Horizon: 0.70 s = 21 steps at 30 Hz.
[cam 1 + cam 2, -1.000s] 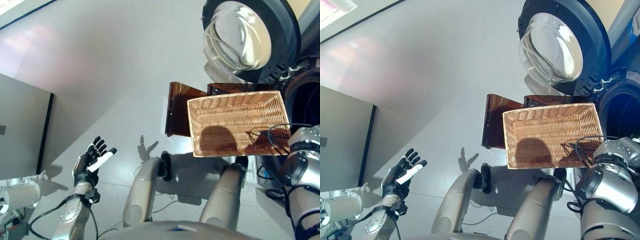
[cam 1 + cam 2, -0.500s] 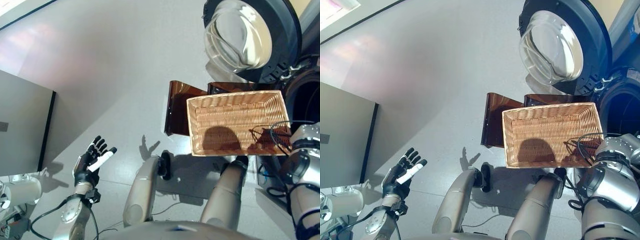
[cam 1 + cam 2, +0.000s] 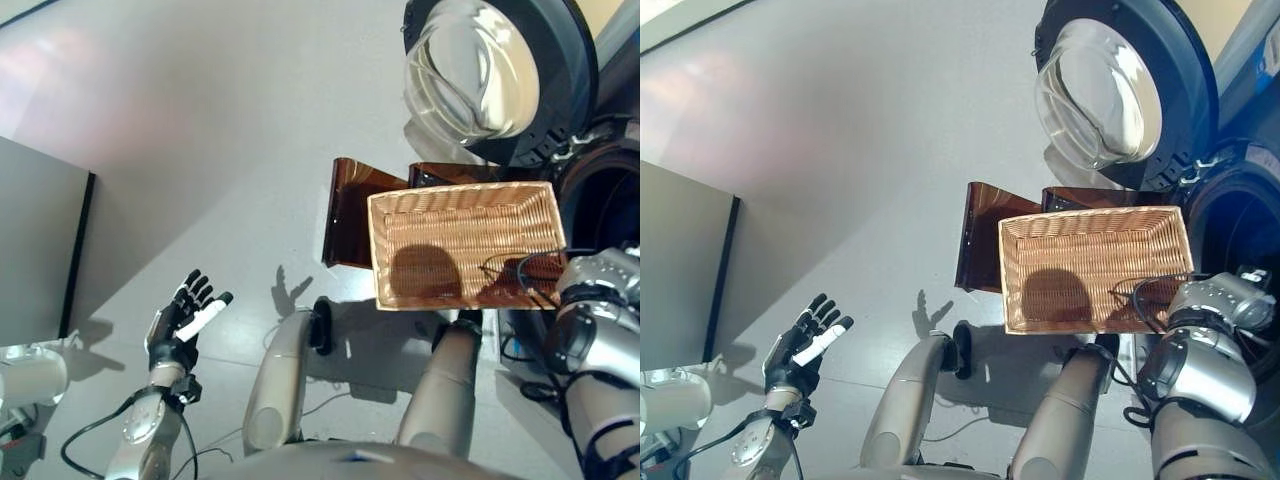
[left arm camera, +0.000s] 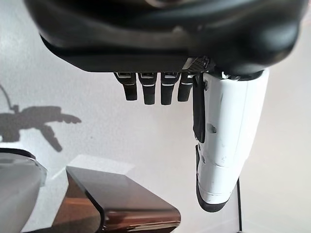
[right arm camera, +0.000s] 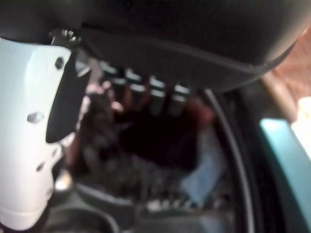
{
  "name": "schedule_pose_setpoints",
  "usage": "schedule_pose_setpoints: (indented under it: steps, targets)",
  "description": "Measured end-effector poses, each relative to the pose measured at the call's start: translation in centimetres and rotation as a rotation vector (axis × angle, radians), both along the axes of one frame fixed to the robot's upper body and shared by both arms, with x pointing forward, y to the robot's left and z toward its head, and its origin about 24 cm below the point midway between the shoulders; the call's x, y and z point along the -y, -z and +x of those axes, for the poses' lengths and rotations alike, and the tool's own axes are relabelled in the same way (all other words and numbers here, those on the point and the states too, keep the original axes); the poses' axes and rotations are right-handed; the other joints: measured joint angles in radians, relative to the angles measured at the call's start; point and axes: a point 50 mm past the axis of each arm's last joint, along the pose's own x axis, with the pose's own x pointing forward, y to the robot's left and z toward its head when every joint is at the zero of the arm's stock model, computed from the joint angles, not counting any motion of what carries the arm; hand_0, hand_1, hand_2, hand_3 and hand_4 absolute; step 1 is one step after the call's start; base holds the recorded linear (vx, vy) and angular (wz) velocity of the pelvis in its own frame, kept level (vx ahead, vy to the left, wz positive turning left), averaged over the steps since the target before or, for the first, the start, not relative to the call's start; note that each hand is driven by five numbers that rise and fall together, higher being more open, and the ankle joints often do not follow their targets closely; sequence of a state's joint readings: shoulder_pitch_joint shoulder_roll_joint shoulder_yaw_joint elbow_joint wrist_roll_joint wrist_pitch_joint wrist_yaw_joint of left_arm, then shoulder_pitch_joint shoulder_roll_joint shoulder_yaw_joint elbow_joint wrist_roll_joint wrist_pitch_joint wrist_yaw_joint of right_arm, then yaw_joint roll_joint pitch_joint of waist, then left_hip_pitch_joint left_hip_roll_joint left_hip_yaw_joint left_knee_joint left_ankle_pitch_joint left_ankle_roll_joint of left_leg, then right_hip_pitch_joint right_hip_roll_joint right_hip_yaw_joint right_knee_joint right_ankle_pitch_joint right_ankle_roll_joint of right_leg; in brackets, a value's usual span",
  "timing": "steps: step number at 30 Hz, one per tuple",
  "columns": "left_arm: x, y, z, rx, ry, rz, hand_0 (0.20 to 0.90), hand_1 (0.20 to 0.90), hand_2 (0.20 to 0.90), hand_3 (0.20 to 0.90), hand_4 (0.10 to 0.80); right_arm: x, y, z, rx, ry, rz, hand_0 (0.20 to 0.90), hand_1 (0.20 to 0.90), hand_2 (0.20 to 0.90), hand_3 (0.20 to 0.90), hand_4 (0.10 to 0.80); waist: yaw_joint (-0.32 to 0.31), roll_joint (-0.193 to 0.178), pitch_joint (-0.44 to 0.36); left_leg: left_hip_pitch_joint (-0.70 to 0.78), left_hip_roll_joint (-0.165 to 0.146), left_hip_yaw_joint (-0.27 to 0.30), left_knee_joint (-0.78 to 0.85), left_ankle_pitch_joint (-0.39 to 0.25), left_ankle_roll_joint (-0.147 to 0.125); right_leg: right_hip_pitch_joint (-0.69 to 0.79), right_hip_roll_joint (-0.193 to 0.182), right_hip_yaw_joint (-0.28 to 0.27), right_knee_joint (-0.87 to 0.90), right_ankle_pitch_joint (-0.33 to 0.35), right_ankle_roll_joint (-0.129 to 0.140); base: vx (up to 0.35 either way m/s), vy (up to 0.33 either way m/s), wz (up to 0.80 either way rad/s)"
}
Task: Pick up the clothes and place them into the washing machine
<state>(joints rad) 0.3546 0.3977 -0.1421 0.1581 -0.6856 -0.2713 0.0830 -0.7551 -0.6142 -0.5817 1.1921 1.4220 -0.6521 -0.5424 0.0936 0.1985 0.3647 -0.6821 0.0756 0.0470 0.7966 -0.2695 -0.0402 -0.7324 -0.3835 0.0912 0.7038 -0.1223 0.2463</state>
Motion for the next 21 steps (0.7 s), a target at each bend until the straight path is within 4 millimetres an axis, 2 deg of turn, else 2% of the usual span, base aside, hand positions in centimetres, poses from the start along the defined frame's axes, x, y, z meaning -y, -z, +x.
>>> schedule_pose_setpoints:
  steps: [5,14,16,19,21]
  targets:
    - [0.0,-0.1,0.2,0.007,0.002,0.001,0.900,0.900,0.900,0.900,0.800,-1.3,2.7,-0.3,-0.055,-0.052,0.032,0.900,0.900,0.900,0.900,0.800,0.003,-0.021,-0.003,0.036,-0.001,-0.013,-0.055,0.019,-0.002,0.067,0.000,-0.037,-0.078,0.020,-0.002,0.030,0.009,0.06]
    - [-0.3,-0.4,0.6,0.026,0.004,0.007,0.900,0.900,0.900,0.900,0.800,-5.1,5.8,1.0,-0.075,-0.162,0.094,0.900,0.900,0.900,0.900,0.800,0.007,-0.057,-0.029,0.112,-0.007,-0.021,-0.153,0.049,0.005,0.199,-0.002,-0.098,-0.238,0.082,0.003,0.038,0.013,0.03]
    - [-0.5,-0.5,0.7,0.031,0.002,0.013,0.900,0.900,0.900,0.900,0.800,-5.7,6.4,1.0,-0.083,-0.180,0.109,0.900,0.900,0.900,0.900,0.800,0.011,-0.075,-0.049,0.117,-0.012,-0.018,-0.180,0.060,0.008,0.208,-0.005,-0.104,-0.272,0.097,0.004,0.052,-0.005,0.06]
    - [-0.5,-0.6,1.0,0.038,0.002,0.015,0.900,0.900,0.900,0.900,0.800,-6.0,7.2,0.7,-0.095,-0.199,0.109,0.900,0.900,0.900,0.900,0.800,0.020,-0.079,-0.049,0.146,-0.015,-0.026,-0.200,0.068,0.009,0.261,-0.006,-0.127,-0.314,0.113,0.004,0.056,0.001,0.09]
    - [-0.6,-0.7,1.0,0.040,-0.001,0.018,0.900,0.900,0.900,0.900,0.800,-6.6,8.4,0.0,-0.123,-0.206,0.130,0.900,0.900,0.900,0.900,0.800,0.026,-0.091,-0.055,0.178,-0.019,-0.028,-0.219,0.072,0.011,0.308,-0.008,-0.141,-0.359,0.122,0.001,0.091,-0.014,0.03]
